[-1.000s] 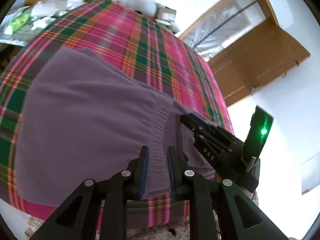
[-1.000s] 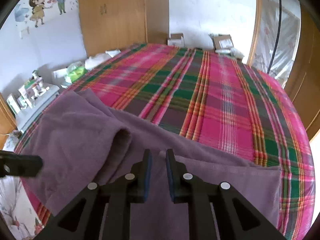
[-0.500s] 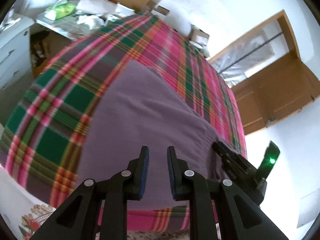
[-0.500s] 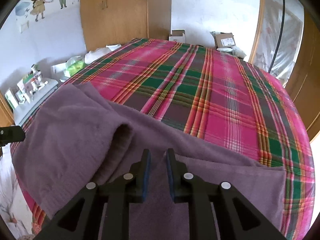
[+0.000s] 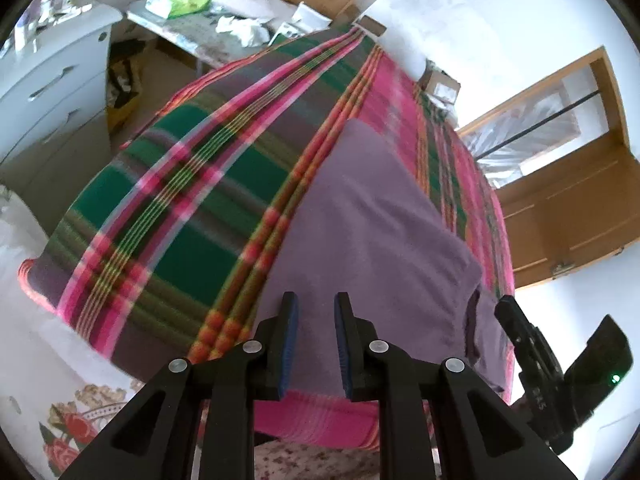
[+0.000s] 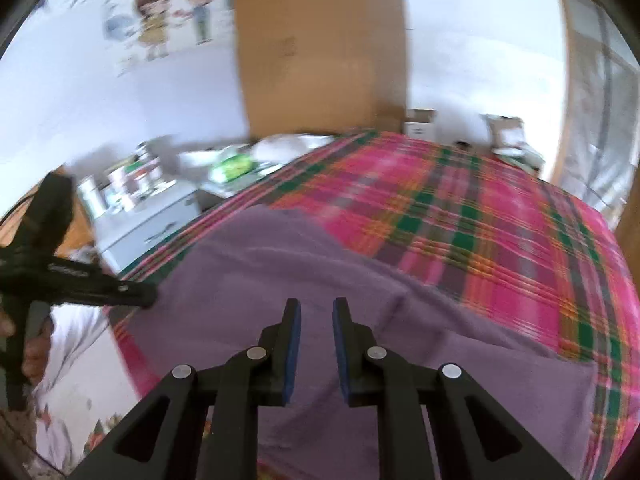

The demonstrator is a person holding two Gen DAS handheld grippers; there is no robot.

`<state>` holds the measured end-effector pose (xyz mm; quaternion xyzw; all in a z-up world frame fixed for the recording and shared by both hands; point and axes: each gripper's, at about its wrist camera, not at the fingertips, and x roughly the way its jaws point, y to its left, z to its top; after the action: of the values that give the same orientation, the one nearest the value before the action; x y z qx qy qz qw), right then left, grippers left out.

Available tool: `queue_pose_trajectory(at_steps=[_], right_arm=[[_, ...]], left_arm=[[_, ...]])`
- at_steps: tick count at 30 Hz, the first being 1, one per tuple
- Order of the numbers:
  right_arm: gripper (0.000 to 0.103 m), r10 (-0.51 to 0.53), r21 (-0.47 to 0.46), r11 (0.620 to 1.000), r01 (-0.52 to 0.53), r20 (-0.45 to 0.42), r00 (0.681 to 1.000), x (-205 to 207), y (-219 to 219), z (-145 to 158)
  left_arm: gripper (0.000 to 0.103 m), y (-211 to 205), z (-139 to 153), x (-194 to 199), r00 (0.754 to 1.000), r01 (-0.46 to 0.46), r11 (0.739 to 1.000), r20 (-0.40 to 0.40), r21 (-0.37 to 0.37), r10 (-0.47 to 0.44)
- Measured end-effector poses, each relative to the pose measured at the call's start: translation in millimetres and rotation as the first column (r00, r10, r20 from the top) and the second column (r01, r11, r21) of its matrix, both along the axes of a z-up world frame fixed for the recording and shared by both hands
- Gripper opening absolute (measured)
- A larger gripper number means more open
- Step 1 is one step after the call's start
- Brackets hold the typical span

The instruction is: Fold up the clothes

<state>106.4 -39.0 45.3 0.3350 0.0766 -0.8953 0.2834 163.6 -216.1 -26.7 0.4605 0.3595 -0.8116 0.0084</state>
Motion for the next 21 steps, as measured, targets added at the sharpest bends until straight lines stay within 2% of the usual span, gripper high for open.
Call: queue_pose_trajectory(at_steps=[4,8,14,15,16,18,21], right_arm=[[0.016,0.122,0.038,0.992,-0.122,0.014,0.992,9,-41,-12],[0.016,0.236,0.073,0.968,-0.238,0.042,0.971,18,-76,-30],[0.018,0.341,0.068,0.936,-0.347,0.081,0.937,30,-101,-46],[0.026,0.352,0.059,0.933,-0.356,0.075,0.933,32,-102,-44],[0.038,0.364,0.054,0.928,-0.368,0.067,0.929,35,-104,-43],[0.05,0.394,0.054,0.917,-0.396,0.05,0.918,41,-109,-43],[0.053,0.434,0.097,0.896,-0.434,0.026,0.901,52,-122,-46]], left_arm=[[0.019,-7,-7,9,1.0,-0.003,1.0,0.0,0.027,0.003],[0.019,-12,-10,16,0.999,-0.037,0.999,0.03,-0.023,0.038],[0.019,-24,-13,23,0.997,-0.072,0.997,0.02,0.015,0.072],[0.019,-25,-14,22,0.997,-0.072,0.997,0.019,0.024,0.072],[0.019,-26,-15,21,0.997,-0.074,0.996,0.018,0.04,0.074],[0.019,-27,-17,18,0.997,-0.081,0.994,0.015,0.072,0.08],[0.019,-28,-19,16,0.997,-0.08,0.993,0.012,0.09,0.079]])
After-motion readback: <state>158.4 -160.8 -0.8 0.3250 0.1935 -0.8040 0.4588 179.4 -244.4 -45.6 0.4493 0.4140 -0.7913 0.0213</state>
